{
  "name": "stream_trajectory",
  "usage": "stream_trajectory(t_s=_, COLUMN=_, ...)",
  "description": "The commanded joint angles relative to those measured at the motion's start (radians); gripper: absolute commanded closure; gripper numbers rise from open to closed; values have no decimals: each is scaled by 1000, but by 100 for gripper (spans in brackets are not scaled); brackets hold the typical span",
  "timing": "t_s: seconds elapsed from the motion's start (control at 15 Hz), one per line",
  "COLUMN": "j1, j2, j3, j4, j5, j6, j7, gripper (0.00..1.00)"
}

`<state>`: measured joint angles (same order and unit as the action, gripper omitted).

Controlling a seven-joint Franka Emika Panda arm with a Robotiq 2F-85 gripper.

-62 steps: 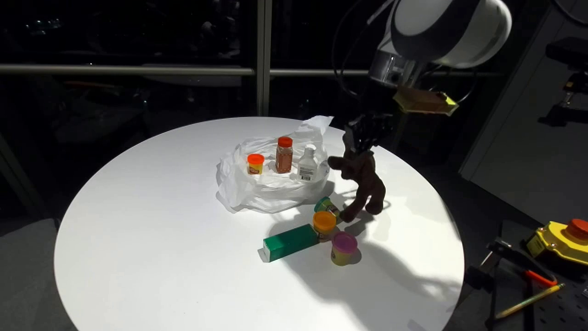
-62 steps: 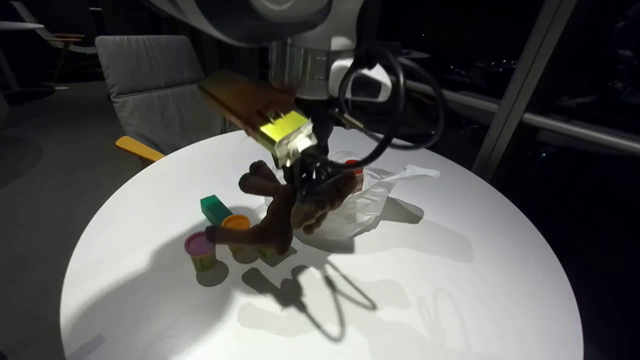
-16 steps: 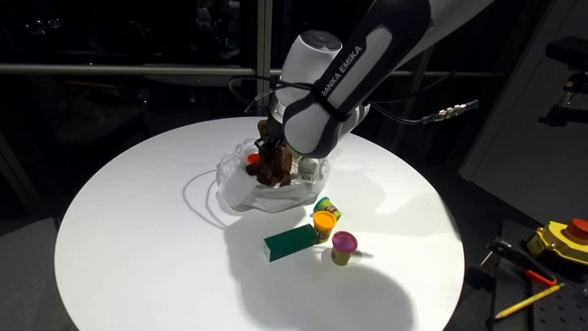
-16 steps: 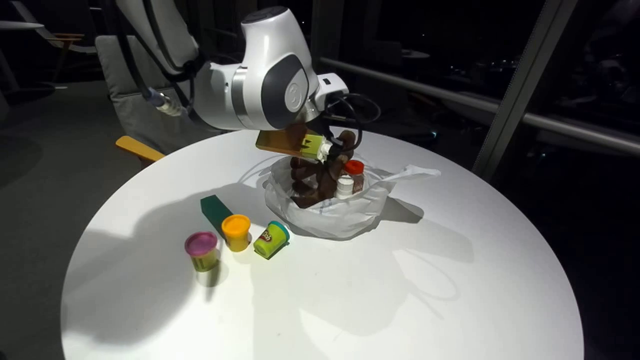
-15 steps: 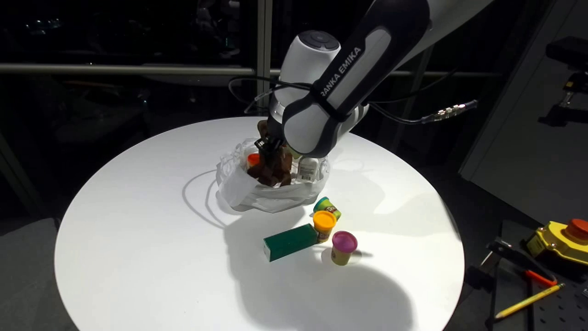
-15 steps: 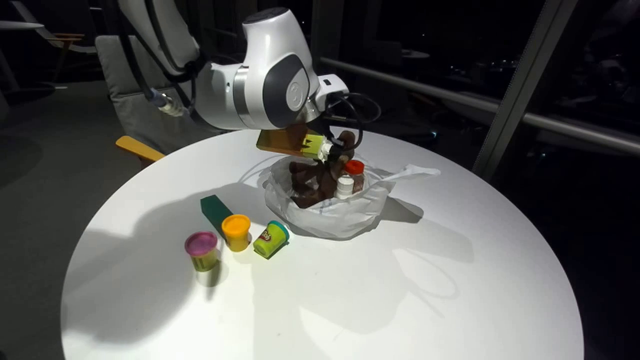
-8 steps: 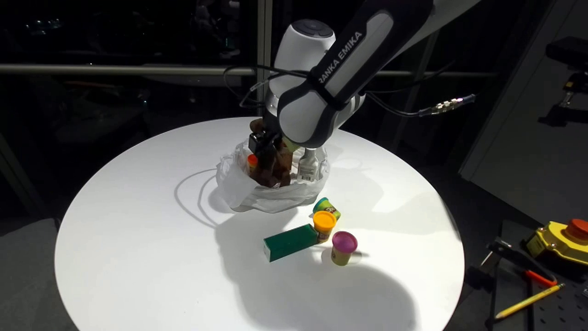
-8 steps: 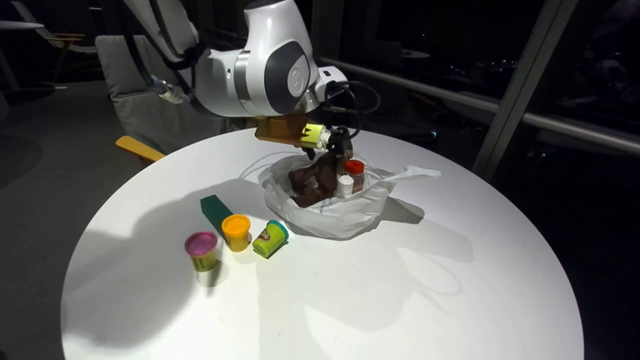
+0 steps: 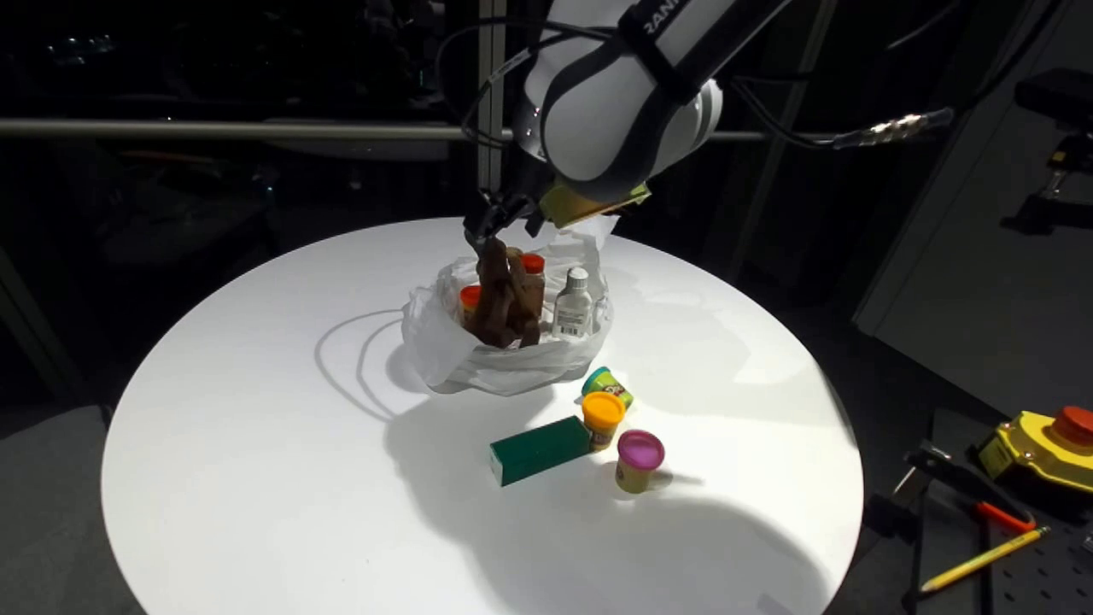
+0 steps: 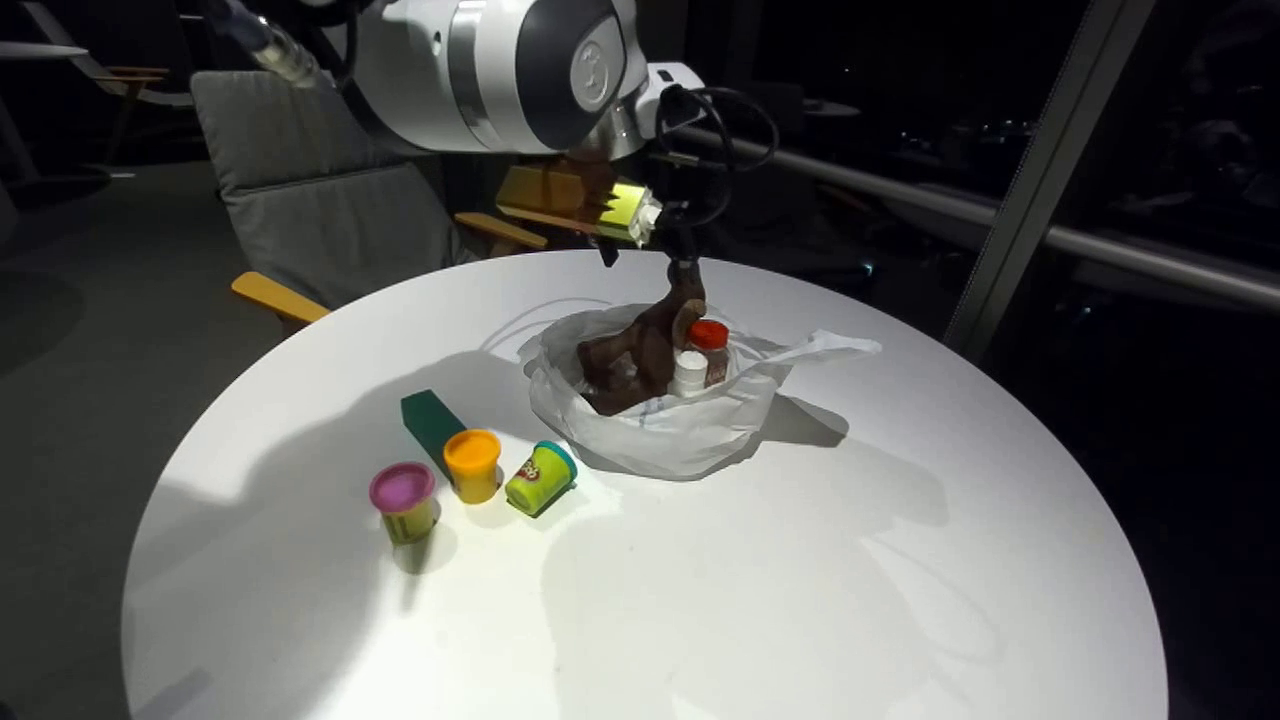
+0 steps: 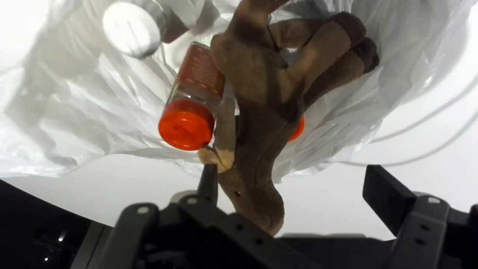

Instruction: Put the containers, reindeer toy and green block inside the white plastic bag

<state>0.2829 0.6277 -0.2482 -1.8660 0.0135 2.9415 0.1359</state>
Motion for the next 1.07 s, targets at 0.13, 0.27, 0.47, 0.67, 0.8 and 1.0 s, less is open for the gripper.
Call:
stream_trajectory(t_s=0.13, j1=-141, j2=-247, j3=151, j4=-238, j5=14, j6=-176, j7=-53, gripper=0)
stream_trajectory(t_s=0.27, j1=-221, j2=-296, j3=242, j4=-296, j5=85, j6=-257, j7=-110, gripper=0)
stream_trajectory(t_s=0.47, j1=-298, j2=-324, j3=322, j4=-342, j5=215, j6=-370, j7=-180, gripper=0)
stream_trajectory(t_s=0.67, j1=-310, j2=-357, j3=338, j4=-402, j5=269, j6=-439, j7=-198, gripper=0)
stream_trajectory(t_s=0.8, j1=-297, j2=-370, j3=328, j4=-448, j5=258, j6=-430, j7=-182, gripper=0)
stream_trajectory(t_s=1.0, j1=-276, j2=-370, j3=313, j4=-517, j5=215, j6=-403, j7=-150, gripper=0)
